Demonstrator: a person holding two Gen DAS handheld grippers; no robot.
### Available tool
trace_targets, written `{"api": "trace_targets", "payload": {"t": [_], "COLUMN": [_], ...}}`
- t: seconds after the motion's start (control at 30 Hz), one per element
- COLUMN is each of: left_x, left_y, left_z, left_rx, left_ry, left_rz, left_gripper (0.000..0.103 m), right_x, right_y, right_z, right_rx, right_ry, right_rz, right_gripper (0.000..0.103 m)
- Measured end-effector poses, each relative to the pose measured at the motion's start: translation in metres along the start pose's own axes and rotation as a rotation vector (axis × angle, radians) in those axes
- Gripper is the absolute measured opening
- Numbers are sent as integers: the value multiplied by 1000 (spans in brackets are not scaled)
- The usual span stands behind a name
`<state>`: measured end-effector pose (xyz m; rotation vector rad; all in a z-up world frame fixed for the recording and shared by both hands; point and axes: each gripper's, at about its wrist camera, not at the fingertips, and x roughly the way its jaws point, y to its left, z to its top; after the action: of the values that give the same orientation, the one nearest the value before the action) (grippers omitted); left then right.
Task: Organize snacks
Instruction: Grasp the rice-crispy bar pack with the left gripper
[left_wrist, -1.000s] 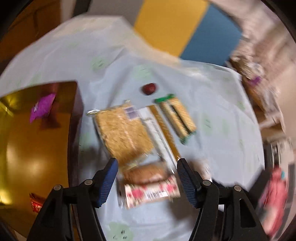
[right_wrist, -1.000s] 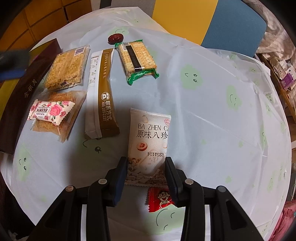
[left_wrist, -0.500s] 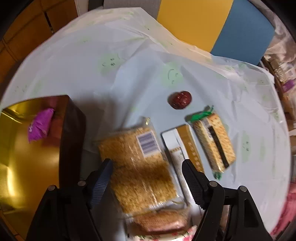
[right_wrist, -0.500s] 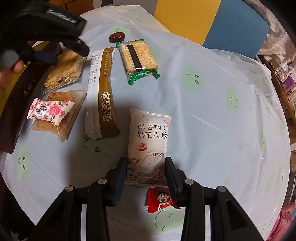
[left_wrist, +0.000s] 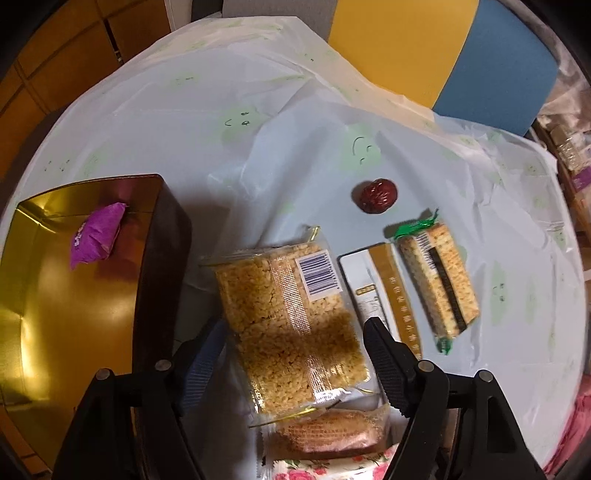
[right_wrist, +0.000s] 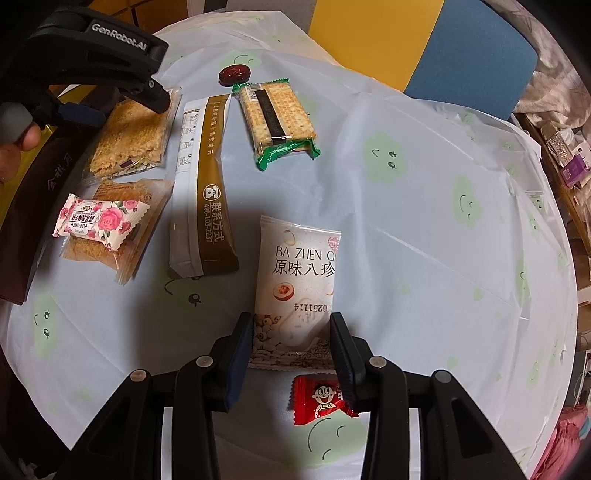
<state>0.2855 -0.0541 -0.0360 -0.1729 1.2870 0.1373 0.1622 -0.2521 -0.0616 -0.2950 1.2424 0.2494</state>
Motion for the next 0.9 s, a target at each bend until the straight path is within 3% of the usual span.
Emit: {"api": "trace_targets", "payload": {"t": [0.3, 0.47, 0.77, 0.9], "left_x": [23, 37, 12, -23], "left_y": [-7, -23, -23, -11], "left_z": [18, 19, -6, -15], "left_rx": [-34, 30, 144, 167], "left_ry": [8, -19, -180, -244], "left_rz": [26, 78, 3, -107], "left_gripper": [83, 80, 77, 78], "right_x": [0, 0, -1, -1], "right_y": [1, 1, 2, 1], "right_z": [0, 1, -1, -1], "right_rx": [-6, -8, -24, -20], "right_ry": [3, 3, -10, -9], "right_rz": [-2, -1, -4, 1], "right_gripper": [41, 41, 41, 41]}}
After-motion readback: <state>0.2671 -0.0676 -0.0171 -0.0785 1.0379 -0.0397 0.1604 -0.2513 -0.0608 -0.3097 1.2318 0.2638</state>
